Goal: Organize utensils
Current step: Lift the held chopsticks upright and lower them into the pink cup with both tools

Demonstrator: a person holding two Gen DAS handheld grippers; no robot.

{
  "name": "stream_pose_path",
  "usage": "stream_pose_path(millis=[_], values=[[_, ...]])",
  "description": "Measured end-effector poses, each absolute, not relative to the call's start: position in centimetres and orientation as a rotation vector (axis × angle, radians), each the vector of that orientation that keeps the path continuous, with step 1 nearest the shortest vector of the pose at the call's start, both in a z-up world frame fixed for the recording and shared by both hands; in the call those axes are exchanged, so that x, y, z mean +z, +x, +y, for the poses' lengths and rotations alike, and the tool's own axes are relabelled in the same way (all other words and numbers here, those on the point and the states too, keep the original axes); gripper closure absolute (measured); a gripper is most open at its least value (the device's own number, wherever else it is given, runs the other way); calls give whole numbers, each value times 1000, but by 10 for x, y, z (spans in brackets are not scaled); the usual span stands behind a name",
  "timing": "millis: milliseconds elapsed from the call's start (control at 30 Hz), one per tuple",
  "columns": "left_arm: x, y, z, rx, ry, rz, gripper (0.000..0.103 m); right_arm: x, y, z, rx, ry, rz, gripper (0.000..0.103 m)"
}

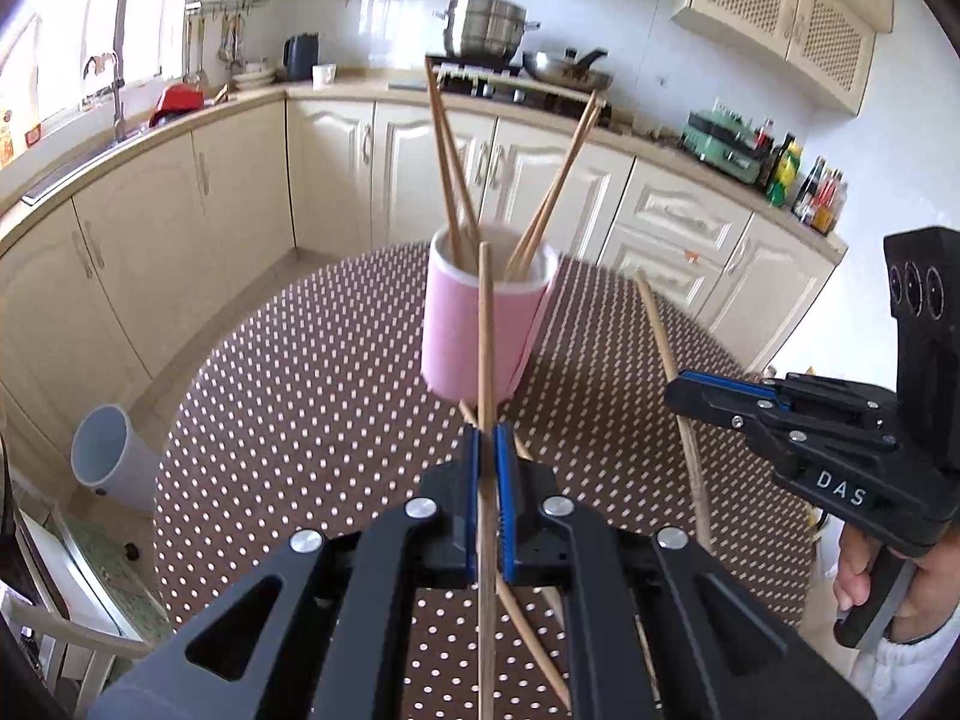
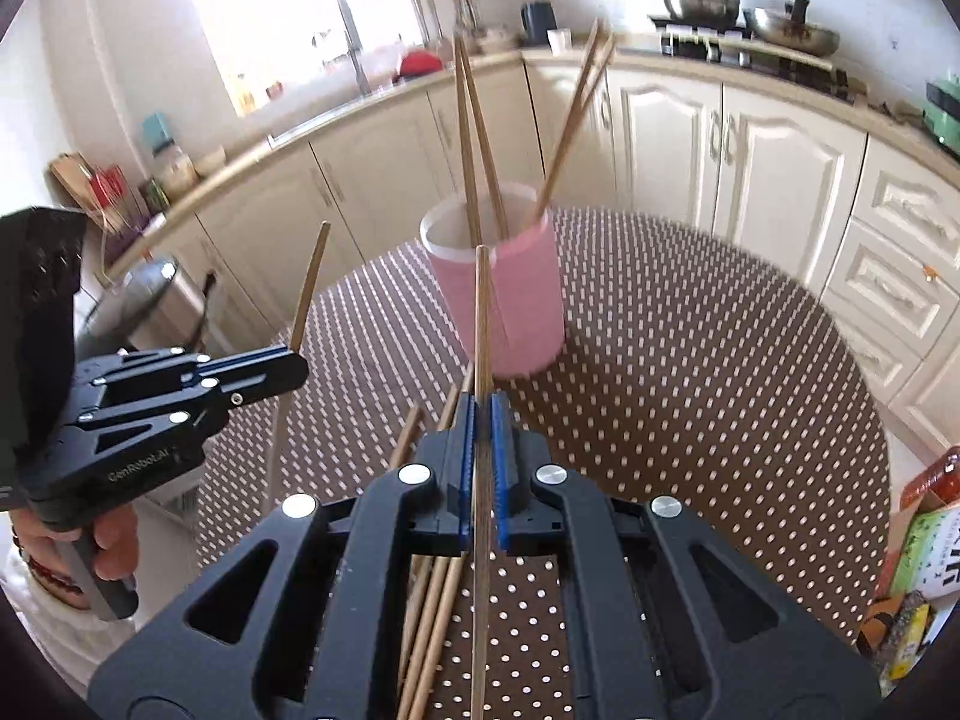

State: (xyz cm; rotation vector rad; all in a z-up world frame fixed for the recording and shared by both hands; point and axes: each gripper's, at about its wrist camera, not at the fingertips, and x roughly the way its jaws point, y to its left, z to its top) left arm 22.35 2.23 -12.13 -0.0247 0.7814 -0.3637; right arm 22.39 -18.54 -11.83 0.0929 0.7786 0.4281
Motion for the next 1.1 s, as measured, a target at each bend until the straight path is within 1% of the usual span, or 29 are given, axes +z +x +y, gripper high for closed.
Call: stream_pose_path(millis=[233,600,967,1100], values=[[-86,211,19,-370,-39,697,97,-84,205,-189,443,103,672,97],[-53,205,10,-376,-53,614,97,-62,204,-191,437,103,585,97],[-13,223,1,-379,-69,513,97,-23,219,-186,435,103,470,97],[4,238,6,-343,-133,462,97,-4,226,-185,425,110,409,97]])
